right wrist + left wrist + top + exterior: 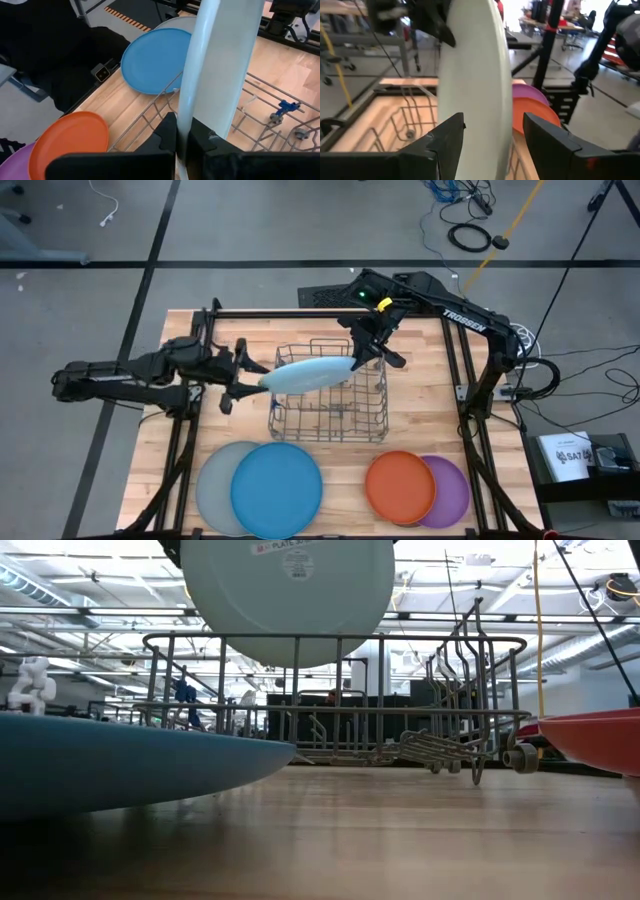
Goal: Sort dishes
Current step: Put the light blue plate in the dish rack
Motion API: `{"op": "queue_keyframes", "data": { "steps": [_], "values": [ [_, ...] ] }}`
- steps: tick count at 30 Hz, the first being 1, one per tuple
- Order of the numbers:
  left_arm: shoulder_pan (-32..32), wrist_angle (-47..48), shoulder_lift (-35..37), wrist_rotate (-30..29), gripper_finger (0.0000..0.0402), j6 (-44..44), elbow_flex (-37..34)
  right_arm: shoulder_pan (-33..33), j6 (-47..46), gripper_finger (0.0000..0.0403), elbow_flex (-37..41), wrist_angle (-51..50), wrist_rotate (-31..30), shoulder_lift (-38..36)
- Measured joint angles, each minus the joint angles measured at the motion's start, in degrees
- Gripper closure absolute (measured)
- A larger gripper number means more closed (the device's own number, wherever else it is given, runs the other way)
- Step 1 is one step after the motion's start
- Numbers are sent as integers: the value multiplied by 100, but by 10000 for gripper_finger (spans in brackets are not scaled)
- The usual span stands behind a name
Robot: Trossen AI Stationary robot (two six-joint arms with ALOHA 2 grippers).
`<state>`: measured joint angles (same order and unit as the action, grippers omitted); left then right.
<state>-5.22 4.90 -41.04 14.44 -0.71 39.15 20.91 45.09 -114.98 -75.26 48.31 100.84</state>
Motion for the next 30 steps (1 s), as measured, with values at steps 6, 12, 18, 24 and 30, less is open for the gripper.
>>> {"op": "queue_keyframes", "data": {
  "steps": [6,12,18,24,30],
  "values": [
    [-1,-5,-228,41,238,0,37,-2,10,399,0,-7,0,0],
    [3,-86,-247,101,378,10,37,5,42,392,0,-3,-39,-1],
    [19,-346,-243,135,394,-385,37,7,-84,388,-7,0,-8,-32],
    [10,-297,-80,166,398,-610,37,-4,-364,357,-7,114,-686,-198],
    [5,-134,147,196,399,-652,37,-2,-644,290,-7,98,-1246,-502]
  ]
}}
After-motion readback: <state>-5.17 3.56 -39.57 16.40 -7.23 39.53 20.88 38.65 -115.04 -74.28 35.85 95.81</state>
